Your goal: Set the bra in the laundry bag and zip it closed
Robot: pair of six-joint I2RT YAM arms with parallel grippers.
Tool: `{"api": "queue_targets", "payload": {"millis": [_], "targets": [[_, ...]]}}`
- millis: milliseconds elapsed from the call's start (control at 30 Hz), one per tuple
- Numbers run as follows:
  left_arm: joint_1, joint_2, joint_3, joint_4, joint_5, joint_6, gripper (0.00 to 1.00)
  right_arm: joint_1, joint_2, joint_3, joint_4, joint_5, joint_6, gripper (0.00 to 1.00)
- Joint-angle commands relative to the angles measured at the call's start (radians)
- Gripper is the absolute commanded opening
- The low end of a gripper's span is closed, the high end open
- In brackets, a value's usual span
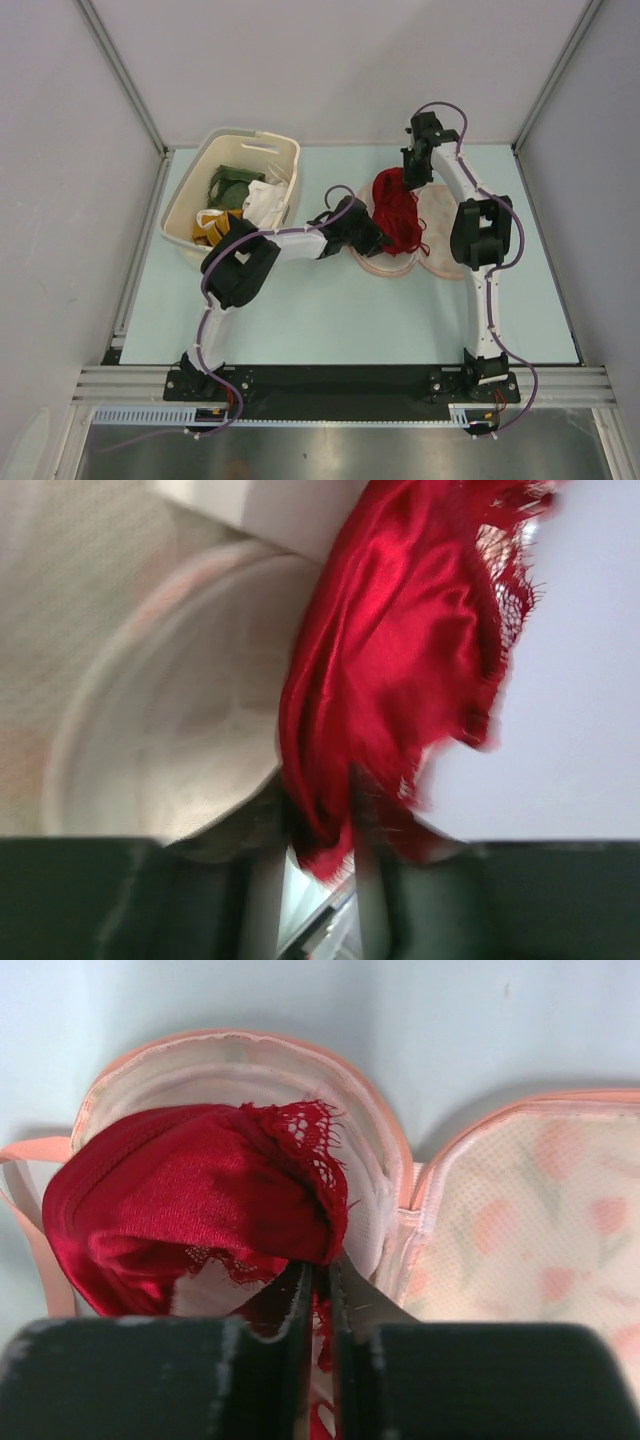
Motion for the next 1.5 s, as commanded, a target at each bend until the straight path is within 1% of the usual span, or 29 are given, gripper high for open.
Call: {"api": "queue_targets", "payload": {"millis": [0, 33, 100, 133, 200, 267, 367, 433, 500, 533, 567, 600, 633, 667, 700, 733, 767, 800, 833, 900, 933, 1000, 1033, 1067, 1100, 1167, 1267, 1400, 1467], "targets": [[0.008, -0.061, 0.055, -0.104, -0.016, 0.083, 0.45, -0.008, 0.001, 0.092, -0.058, 0.034, -0.001, 0.18], [0.013, -0.073, 0.058, -0.137, -0.022, 0.143, 0.63, -0.009, -0.004, 0.098, -0.064, 0.031, 0.005, 0.32], [0.019, -0.119, 0.057, -0.162, -0.035, 0.182, 0.69, -0.011, -0.022, 0.118, -0.081, 0.027, 0.019, 0.46], [0.024, -0.134, 0.055, -0.159, -0.03, 0.203, 0.77, -0.014, -0.028, 0.124, -0.091, 0.025, 0.026, 0.59], [0.031, -0.182, 0.066, -0.17, -0.004, 0.249, 0.9, -0.017, -0.044, 0.151, -0.126, 0.009, 0.054, 0.69], [0.042, -0.237, 0.075, -0.207, 0.0, 0.326, 0.95, -0.02, -0.059, 0.161, -0.172, -0.01, 0.068, 0.76], [0.065, -0.277, 0.073, -0.243, 0.071, 0.393, 0.96, -0.008, -0.122, 0.103, -0.216, 0.033, 0.099, 0.84], [0.086, -0.308, 0.092, -0.306, 0.127, 0.486, 0.96, -0.002, -0.19, 0.025, -0.236, 0.102, 0.148, 0.86], [0.103, -0.337, 0.101, -0.378, 0.175, 0.563, 0.96, 0.005, -0.263, -0.058, -0.239, 0.093, 0.183, 0.86], [0.12, -0.345, 0.11, -0.424, 0.207, 0.644, 0.93, 0.006, -0.342, -0.106, -0.227, 0.082, 0.222, 0.86], [0.126, -0.357, 0.119, -0.478, 0.206, 0.688, 0.92, 0.014, -0.382, -0.226, -0.197, 0.065, 0.244, 0.86], [0.13, -0.374, 0.118, -0.554, 0.206, 0.732, 0.91, 0.017, -0.427, -0.29, -0.175, 0.018, 0.264, 0.85], [0.133, -0.416, 0.109, -0.579, 0.206, 0.808, 0.9, 0.029, -0.52, -0.366, -0.123, 0.002, 0.302, 0.84], [0.131, -0.443, 0.097, -0.602, 0.194, 0.841, 0.89, 0.044, -0.559, -0.484, -0.095, -0.017, 0.309, 0.84], [0.133, -0.469, 0.059, -0.63, 0.192, 0.884, 0.89, 0.09, -0.602, -0.546, -0.068, -0.048, 0.318, 0.82], [0.133, -0.525, 0.032, -0.63, 0.192, 0.898, 0.88, 0.119, -0.638, -0.598, -0.004, -0.056, 0.336, 0.82], [0.133, -0.548, -0.013, -0.642, 0.188, 0.91, 0.88, 0.149, -0.719, -0.722, 0.041, -0.061, 0.344, 0.81], [0.131, -0.576, -0.034, -0.648, 0.182, 0.927, 0.86, 0.21, -0.757, -0.781, 0.087, -0.055, 0.355, 0.77], [0.134, -0.617, -0.054, -0.655, 0.177, 0.935, 0.86, 0.236, -0.789, -0.836, 0.178, -0.044, 0.373, 0.74], [0.137, -0.654, -0.1, -0.665, 0.174, 0.95, 0.86, 0.297, -0.876, -0.996, 0.271, -0.041, 0.411, 0.69], [0.139, -0.683, -0.11, -0.67, 0.172, 0.953, 0.86, 0.316, -0.896, -1.043, 0.337, -0.022, 0.422, 0.68], [0.142, -0.708, -0.141, -0.671, 0.168, 0.947, 0.86, 0.339, -0.935, -1.133, 0.371, 0.089, 0.474, 0.65], [0.145, -0.72, -0.149, -0.671, 0.166, 0.944, 0.86, 0.334, -0.945, -1.155, 0.377, 0.129, 0.508, 0.65], [0.146, -0.742, -0.166, -0.671, 0.163, 0.94, 0.86, 0.327, -0.953, -1.172, 0.361, 0.218, 0.61, 0.64], [0.148, -0.751, -0.175, -0.671, 0.16, 0.93, 0.86, 0.313, -0.975, -1.222, 0.353, 0.229, 0.652, 0.65], [0.148, -0.766, -0.204, -0.664, 0.158, 0.923, 0.86, 0.25, -0.993, -1.288, 0.403, 0.173, 0.724, 0.67], [0.148, -0.799, -0.247, -0.65, 0.155, 0.901, 0.86, 0.198, -1.001, -1.405, 0.543, 0.089, 0.803, 0.77], [0.148, -0.851, -0.293, -0.633, 0.152, 0.877, 0.86, 0.176, -0.956, -1.464, 0.674, 0.018, 0.858, 0.79], [0.149, -0.863, -0.307, -0.632, 0.145, 0.875, 0.86, 0.173, -0.926, -1.474, 0.692, -0.001, 0.873, 0.79]]}}
